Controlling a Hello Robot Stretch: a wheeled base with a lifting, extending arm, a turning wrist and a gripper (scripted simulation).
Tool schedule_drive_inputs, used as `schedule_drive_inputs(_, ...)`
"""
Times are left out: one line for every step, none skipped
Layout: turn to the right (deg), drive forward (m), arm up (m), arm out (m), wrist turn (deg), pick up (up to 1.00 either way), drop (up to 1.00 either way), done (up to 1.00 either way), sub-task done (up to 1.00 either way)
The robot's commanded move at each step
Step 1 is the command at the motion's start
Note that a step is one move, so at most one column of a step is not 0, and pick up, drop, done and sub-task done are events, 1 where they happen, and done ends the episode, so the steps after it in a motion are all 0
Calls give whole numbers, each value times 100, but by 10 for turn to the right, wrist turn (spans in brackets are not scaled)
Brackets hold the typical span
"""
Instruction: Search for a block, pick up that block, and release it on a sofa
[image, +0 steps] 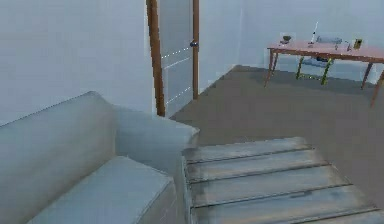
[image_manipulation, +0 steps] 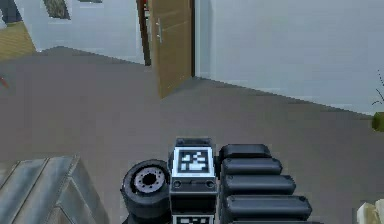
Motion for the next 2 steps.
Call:
schedule_drive_inputs(60,0,0,0,0,0,0,0,0)
schedule_drive_inputs(30,0,0,0,0,0,0,0,0)
